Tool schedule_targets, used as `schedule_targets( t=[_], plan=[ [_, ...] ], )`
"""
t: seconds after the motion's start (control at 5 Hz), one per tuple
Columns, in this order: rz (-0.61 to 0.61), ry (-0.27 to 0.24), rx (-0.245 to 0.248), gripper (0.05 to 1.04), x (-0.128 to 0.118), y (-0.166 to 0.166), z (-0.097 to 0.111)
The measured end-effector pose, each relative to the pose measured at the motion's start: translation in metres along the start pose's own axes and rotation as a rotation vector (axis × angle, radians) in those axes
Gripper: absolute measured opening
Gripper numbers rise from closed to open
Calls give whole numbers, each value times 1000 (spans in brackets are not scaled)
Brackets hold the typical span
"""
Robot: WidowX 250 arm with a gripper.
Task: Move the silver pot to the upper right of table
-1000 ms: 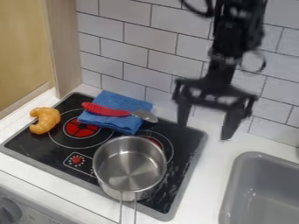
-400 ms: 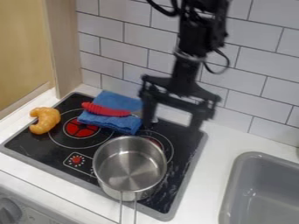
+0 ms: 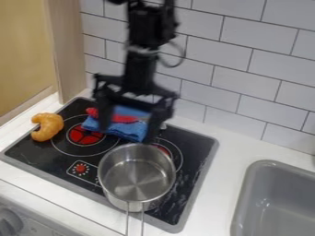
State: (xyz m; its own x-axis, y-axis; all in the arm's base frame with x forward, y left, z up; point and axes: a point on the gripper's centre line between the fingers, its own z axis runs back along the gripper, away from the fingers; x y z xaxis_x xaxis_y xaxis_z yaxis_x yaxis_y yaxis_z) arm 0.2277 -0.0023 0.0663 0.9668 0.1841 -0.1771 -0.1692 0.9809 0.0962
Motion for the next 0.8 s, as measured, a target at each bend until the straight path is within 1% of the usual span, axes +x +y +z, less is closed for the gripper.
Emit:
schedule_targets(
  t=[0.2, 0.4, 0.6, 0.8],
  plan=[
    [-119, -24, -44, 998, -11, 6, -23],
    [-186, -67, -34, 998, -20, 14, -38],
    [-195, -101, -46, 998, -23, 17, -50],
    [-165, -128, -61, 998, -18, 26, -52]
  ],
)
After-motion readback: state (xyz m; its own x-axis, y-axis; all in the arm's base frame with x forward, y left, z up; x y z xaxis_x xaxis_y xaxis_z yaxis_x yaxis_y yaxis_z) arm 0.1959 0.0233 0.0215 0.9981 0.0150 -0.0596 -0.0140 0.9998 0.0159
